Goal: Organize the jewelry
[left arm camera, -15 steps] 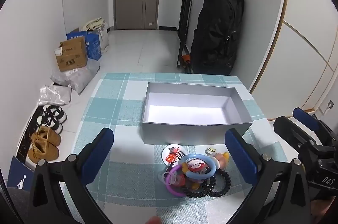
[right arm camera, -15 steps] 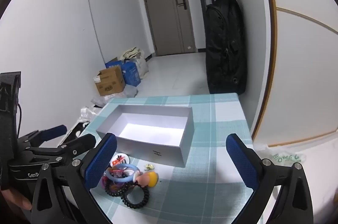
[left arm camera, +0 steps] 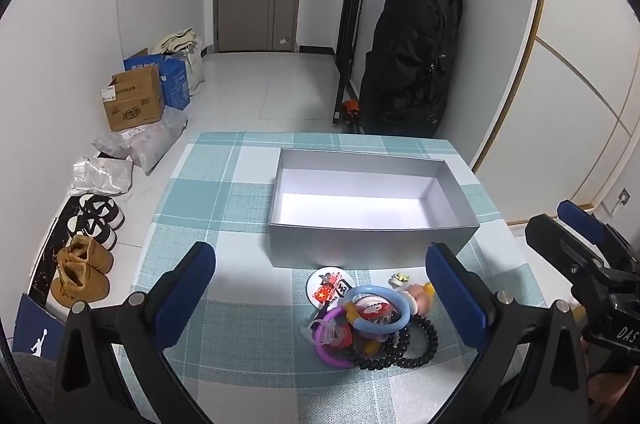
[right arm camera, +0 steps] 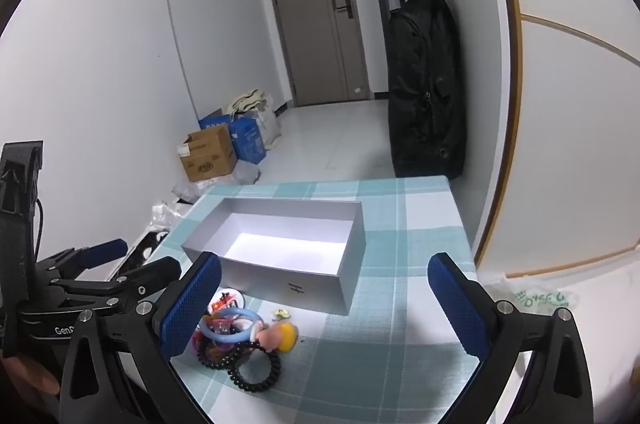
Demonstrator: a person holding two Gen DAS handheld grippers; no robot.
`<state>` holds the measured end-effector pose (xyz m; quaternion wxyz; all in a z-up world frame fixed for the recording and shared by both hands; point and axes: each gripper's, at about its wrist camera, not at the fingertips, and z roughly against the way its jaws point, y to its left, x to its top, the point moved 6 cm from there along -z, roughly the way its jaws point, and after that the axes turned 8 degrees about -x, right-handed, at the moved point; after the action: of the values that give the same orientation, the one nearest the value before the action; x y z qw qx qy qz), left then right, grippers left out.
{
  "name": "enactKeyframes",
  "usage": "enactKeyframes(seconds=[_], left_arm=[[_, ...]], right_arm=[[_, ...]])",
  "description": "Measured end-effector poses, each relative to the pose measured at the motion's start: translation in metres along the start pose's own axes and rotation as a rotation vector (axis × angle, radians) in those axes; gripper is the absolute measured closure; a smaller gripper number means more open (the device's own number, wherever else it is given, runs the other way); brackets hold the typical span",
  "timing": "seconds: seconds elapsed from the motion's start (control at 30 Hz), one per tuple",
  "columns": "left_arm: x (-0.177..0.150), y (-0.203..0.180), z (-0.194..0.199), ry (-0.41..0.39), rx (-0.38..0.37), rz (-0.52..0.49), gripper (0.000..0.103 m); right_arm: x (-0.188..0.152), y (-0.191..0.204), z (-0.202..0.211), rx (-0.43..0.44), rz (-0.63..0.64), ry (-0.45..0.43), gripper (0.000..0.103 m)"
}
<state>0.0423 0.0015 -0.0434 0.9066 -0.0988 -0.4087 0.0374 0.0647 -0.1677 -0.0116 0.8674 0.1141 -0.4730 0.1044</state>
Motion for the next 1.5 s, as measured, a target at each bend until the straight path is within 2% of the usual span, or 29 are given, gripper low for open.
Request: enactKeyframes(seconds=[1.5], left_arm=[[-0.0024,-0.0075,-0.0012,0.024,-0.047,-0.008,0.002]], right_arm=[[0.0053,-0.0084,0.0029,-0.011,-0.012,0.001,0.000]])
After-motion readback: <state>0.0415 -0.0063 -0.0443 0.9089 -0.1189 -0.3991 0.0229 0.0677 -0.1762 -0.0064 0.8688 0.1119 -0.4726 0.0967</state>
